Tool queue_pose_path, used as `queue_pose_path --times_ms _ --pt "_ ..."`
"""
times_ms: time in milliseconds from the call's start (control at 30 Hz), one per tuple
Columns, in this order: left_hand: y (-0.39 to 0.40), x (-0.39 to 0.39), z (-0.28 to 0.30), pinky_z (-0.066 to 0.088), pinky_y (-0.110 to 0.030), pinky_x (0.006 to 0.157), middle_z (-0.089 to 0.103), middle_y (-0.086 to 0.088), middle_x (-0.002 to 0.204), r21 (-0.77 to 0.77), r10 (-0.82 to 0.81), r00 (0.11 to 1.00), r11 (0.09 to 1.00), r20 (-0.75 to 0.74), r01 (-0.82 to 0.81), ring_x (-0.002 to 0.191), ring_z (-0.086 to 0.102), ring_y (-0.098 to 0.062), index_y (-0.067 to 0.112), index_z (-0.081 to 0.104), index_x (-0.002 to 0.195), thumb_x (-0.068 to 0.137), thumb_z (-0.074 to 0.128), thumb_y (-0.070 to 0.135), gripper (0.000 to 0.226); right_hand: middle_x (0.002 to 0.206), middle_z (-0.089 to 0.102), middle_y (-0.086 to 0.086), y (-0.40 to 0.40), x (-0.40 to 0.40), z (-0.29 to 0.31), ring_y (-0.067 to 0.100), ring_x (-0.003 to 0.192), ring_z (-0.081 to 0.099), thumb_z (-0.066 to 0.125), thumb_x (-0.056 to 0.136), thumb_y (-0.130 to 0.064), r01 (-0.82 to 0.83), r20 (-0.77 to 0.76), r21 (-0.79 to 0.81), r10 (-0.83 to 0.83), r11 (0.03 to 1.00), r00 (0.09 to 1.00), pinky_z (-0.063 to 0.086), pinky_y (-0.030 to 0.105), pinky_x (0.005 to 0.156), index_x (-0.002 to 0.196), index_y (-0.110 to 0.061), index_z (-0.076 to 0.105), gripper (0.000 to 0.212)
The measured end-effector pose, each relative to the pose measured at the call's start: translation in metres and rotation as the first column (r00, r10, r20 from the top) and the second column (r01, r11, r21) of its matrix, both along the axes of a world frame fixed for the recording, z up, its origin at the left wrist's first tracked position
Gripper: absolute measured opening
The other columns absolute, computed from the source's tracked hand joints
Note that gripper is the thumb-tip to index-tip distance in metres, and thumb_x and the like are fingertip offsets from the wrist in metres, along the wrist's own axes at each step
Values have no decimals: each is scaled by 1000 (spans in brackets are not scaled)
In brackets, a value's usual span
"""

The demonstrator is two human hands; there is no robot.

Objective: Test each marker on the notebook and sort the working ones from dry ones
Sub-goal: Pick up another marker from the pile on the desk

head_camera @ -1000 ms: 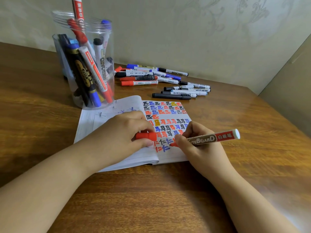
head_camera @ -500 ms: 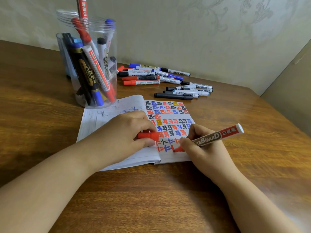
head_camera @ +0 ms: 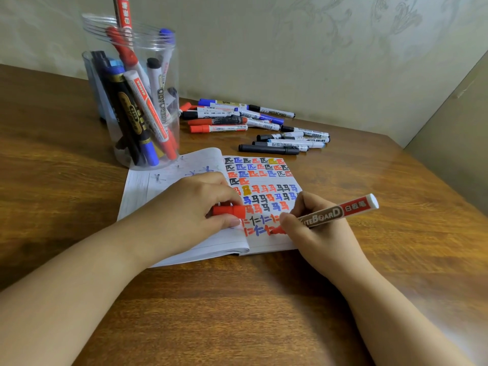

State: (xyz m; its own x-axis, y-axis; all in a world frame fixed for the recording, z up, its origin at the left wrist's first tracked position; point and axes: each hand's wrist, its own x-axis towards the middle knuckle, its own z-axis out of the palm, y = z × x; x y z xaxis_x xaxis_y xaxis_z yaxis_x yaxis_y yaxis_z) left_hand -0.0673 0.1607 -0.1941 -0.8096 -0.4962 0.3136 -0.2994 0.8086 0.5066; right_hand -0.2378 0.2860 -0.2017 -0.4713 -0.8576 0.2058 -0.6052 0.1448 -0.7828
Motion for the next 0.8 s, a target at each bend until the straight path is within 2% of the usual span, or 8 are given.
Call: queue_pose_path --times_ms 133,233,300,367,467,567,667,800 --pt "-1 1 0 36 -7 73 52 18 94 7 1 1000 1000 7 -1 86 49 3 29 65 105 80 64 34 25 64 57 15 0 2 3 14 53 50 62 83 -10 33 -23 -33 -34 999 999 33 15 46 65 -3 42 27" --pt "-5 3 3 37 -6 71 55 16 100 -9 34 999 999 -16 -34 86 50 -1 29 61 111 84 58 36 28 59 62 0 2 6 10 -4 59 60 64 86 -15 71 88 -106 -62 992 994 39 10 50 67 -7 46 27" --pt "-7 5 6 36 -3 71 54 17 102 15 76 995 997 -60 -75 90 49 0 28 60 114 85 58 34 29 68 69 -7 -1 8 23 -2 66 65 66 84 -25 75 142 -120 -58 990 988 44 12 54 73 -10 51 23" --pt "-9 6 8 34 -1 72 54 16 102 36 120 986 993 -117 -117 91 49 1 26 62 114 85 61 28 29 72 70 -7 -9 11 41 5 60 63 67 76 -33 26 186 -89 -9 996 982 44 16 51 76 -13 55 24" --pt "-15 7 9 37 -6 78 58 13 101 58 200 961 980 -191 -192 92 51 -3 22 65 111 83 64 18 27 60 64 -4 -31 18 65 7 49 51 65 70 -40 -75 296 -88 98 993 950 40 16 48 76 -13 56 29" --pt "-19 10 9 40 -15 85 59 12 102 79 261 942 965 -213 -250 97 52 -6 22 64 111 84 63 21 26 54 55 -4 -58 25 69 4 48 44 59 88 -26 -30 427 -196 113 980 897 36 15 47 75 -11 57 20" --pt "-21 10 9 36 -3 78 56 15 101 93 274 931 962 -243 -259 98 51 -3 22 64 111 85 62 23 26 48 44 -4 -74 32 60 5 43 37 53 91 -11 6 530 -292 157 956 833 31 16 42 71 -12 46 21" --pt "-21 8 8 37 -1 76 56 16 100 57 255 932 967 -256 -249 94 50 2 21 64 111 85 62 22 26 49 40 -2 -75 29 46 6 43 34 54 89 -11 -16 526 -298 178 954 832 30 17 42 68 -12 41 25"
